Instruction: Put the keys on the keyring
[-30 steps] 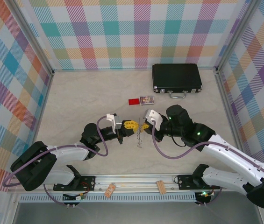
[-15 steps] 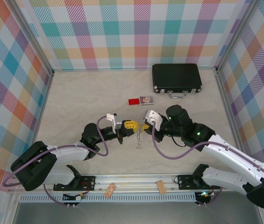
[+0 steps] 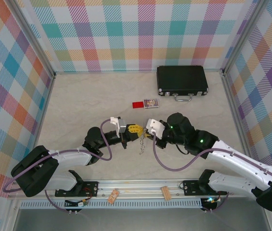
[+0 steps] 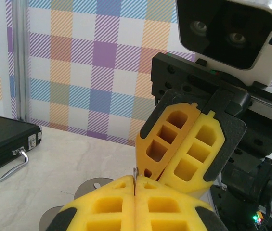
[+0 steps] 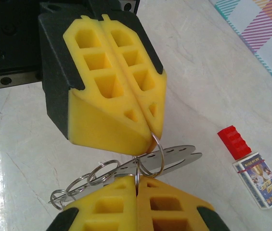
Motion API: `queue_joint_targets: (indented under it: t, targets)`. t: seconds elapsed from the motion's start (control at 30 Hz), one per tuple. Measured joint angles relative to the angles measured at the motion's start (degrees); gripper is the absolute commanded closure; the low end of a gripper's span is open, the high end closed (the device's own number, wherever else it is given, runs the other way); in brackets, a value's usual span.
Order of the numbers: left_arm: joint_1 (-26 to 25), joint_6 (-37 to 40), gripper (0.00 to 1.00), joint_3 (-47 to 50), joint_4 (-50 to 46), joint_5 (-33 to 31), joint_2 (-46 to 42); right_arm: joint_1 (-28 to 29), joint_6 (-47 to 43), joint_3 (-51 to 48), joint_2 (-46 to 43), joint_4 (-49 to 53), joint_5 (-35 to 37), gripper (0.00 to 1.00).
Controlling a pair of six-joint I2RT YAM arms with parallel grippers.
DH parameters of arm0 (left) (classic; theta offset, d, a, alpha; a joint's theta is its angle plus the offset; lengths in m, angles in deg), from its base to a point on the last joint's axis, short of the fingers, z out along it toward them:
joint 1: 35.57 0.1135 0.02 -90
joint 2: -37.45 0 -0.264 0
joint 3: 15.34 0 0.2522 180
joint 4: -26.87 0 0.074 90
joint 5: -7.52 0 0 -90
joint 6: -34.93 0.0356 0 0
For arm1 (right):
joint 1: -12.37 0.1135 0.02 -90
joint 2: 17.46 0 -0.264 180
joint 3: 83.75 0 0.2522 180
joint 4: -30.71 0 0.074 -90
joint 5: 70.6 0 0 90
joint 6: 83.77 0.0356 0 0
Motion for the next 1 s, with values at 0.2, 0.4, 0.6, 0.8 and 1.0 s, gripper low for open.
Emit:
queue_joint_targets:
  t: [0.2,0.4,0.6,0.8,1.0]
  targets:
    - [0.00,-0.87,1.00,0.00,0.00,-0.74,0.00,0.61,-0.42,-0.15,0.24,-0.83,1.73,0.92]
    - [0.00,-1.44,1.00,0.00,0.50,-1.99,-0.02,1.01,1.07,-1.18,-0.17,-1.31,2.91,0.72]
    - [0.02,-1.46,1.00,-0.13,1.18,-3.41,-0.02,0.98,5.44,-5.57,-5.73,-3.82,5.75,0.67]
    - [0.02,-1.92,1.00,-1.33,1.40,-5.09,0.55,-2.10,15.06,-8.28,-11.26,-8.55,5.64,0.69]
    - [0.02,-3.74,1.00,-3.89,1.60,-6.67,2.49,-13.29,27.63,-11.32,-11.52,-17.62,-5.92,0.63]
